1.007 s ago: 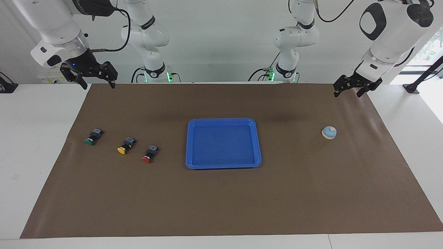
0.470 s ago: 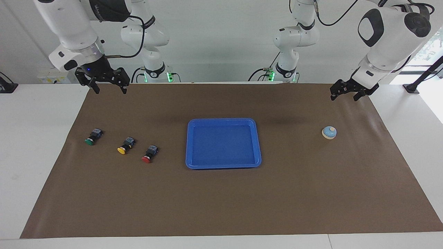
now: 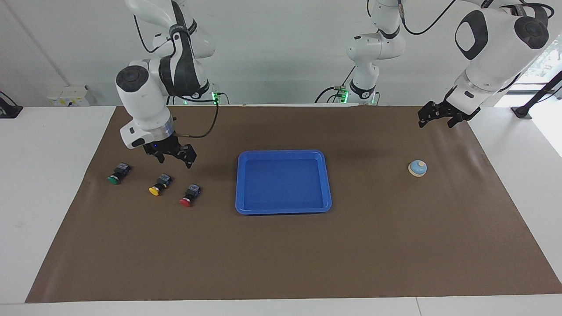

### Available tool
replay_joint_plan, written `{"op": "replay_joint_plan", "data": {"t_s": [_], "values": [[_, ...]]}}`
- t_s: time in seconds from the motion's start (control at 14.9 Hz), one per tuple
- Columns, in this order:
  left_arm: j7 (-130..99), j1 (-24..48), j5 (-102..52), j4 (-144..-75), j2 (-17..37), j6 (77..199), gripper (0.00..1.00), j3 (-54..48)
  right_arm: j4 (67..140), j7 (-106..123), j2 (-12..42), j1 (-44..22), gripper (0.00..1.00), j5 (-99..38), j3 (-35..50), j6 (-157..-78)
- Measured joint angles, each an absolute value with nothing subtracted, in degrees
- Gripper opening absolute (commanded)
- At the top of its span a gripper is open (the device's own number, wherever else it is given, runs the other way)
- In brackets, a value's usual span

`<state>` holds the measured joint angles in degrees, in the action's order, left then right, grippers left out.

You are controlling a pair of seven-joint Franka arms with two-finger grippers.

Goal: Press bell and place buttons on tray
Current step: 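Reach the right gripper to the red button and grasp it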

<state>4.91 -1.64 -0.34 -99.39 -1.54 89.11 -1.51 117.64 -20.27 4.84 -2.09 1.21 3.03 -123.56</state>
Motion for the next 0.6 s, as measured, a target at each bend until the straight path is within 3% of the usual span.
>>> {"op": "replay_joint_plan", "data": {"t_s": [0.2,0.6], "values": [[4.76,-0.77,-0.34,-98.25,-1.91,89.11,1.00,-1.54,123.84,-22.48,7.29,-2.99,1.00,1.21,3.11,-133.84],[2.43,0.41,-0.34,-96.80,-1.95,88.96,1.00,-1.55,125.41,-23.44,11.51,-3.24,1.00,1.23,2.85,-142.14]]}}
